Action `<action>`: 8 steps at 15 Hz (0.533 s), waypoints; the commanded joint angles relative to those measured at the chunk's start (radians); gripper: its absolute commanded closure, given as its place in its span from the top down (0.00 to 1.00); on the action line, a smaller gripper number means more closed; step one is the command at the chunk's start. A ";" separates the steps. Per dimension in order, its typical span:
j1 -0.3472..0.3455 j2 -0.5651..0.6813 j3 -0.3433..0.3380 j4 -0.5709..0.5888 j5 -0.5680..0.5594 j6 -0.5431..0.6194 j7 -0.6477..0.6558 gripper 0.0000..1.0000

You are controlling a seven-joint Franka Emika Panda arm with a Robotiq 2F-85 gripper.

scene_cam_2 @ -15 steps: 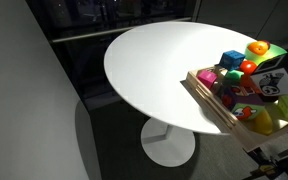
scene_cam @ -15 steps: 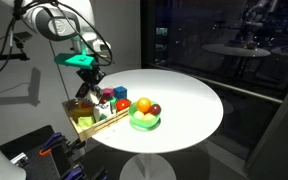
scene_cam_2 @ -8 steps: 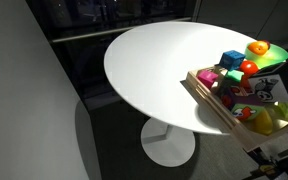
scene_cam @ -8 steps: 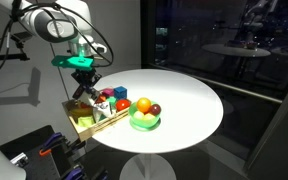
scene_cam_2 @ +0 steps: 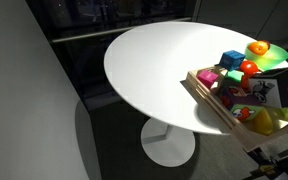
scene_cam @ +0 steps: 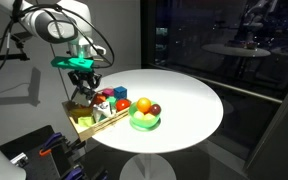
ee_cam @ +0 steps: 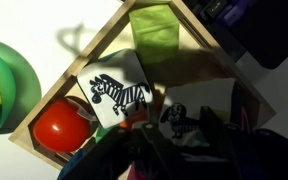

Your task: Pick up the square plush toy from the table and put it in the box

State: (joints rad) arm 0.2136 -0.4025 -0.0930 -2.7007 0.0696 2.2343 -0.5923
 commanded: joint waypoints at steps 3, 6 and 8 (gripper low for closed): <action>-0.001 0.007 -0.006 0.032 0.092 -0.052 -0.019 0.96; -0.003 0.011 -0.009 0.043 0.148 -0.068 -0.015 1.00; -0.006 0.011 -0.009 0.048 0.178 -0.075 -0.011 1.00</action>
State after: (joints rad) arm 0.2131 -0.4017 -0.0949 -2.6863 0.1977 2.1979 -0.5924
